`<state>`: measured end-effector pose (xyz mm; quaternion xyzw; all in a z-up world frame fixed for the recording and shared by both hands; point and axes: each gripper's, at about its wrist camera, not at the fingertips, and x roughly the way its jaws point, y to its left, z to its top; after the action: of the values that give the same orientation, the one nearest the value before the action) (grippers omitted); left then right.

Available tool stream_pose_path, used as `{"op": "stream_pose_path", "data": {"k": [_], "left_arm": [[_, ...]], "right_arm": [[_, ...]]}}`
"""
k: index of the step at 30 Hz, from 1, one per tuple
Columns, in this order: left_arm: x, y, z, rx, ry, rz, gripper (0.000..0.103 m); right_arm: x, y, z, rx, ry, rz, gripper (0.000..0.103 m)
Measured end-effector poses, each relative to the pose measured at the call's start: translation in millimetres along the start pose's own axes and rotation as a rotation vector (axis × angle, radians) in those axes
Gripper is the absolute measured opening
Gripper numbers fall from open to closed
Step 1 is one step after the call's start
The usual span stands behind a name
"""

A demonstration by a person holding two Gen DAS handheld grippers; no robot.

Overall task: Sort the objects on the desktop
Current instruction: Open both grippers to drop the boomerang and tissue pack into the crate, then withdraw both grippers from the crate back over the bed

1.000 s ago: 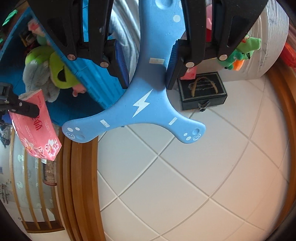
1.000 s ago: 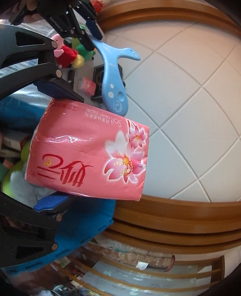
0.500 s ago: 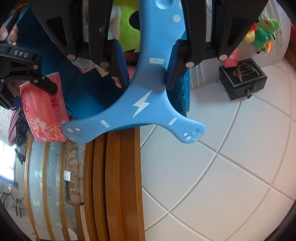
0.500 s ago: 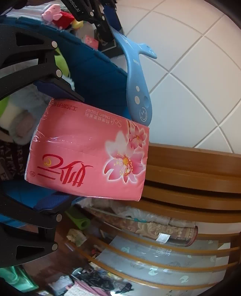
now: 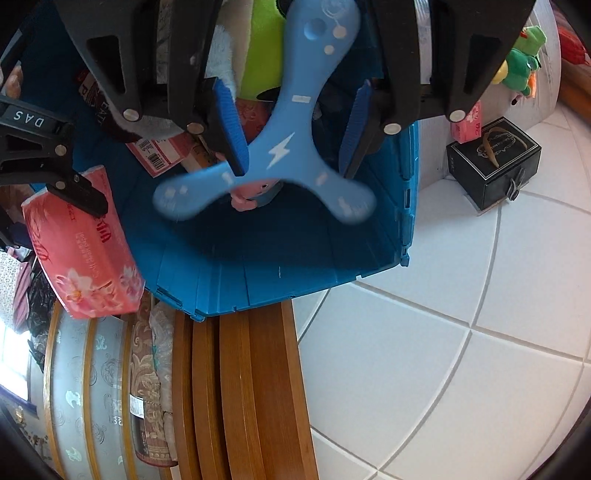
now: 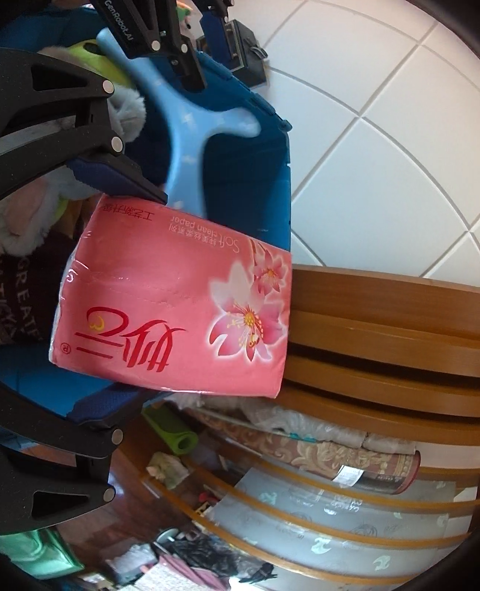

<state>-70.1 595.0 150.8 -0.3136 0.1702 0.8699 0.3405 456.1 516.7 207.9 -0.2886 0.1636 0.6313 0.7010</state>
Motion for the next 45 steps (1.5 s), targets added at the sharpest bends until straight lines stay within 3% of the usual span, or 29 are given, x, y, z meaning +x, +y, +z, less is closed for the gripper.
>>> {"op": "stream_pose_path", "data": {"k": [2, 4, 14, 19, 20, 22, 25, 32, 40, 45], "left_arm": [[-4, 2, -1, -0.002, 0.004, -0.009, 0.052], [-10, 3, -1, -0.002, 0.005, -0.015, 0.052], [-60, 20, -15, -0.02, -0.045, -0.063, 0.052], [-94, 35, -31, -0.036, -0.115, -0.078, 0.054], [-102, 39, -36, -0.038, -0.135, -0.073, 0.056], [-117, 47, -45, -0.047, -0.178, -0.067, 0.074], [-139, 65, -64, -0.066, -0.249, -0.047, 0.078], [-169, 131, -121, -0.133, -0.311, 0.039, 0.078], [-170, 228, -197, -0.216, -0.211, 0.142, 0.078], [-165, 293, -248, -0.279, -0.139, 0.204, 0.078]], "right_arm": [[0, 2, 0, -0.003, -0.001, 0.0, 0.093], [-3, 1, 1, -0.006, -0.01, -0.004, 0.103], [-53, 7, 1, -0.032, -0.072, 0.009, 0.103], [-83, 28, -6, -0.063, -0.107, 0.029, 0.103], [-91, 34, -7, -0.07, -0.118, 0.039, 0.103], [-104, 47, -11, -0.079, -0.136, 0.055, 0.103], [-125, 67, -17, -0.078, -0.165, 0.108, 0.103], [-161, 134, -32, -0.086, -0.206, 0.22, 0.103], [-159, 246, -49, -0.119, -0.177, 0.34, 0.103], [-135, 314, -62, -0.149, -0.098, 0.392, 0.103]]}}
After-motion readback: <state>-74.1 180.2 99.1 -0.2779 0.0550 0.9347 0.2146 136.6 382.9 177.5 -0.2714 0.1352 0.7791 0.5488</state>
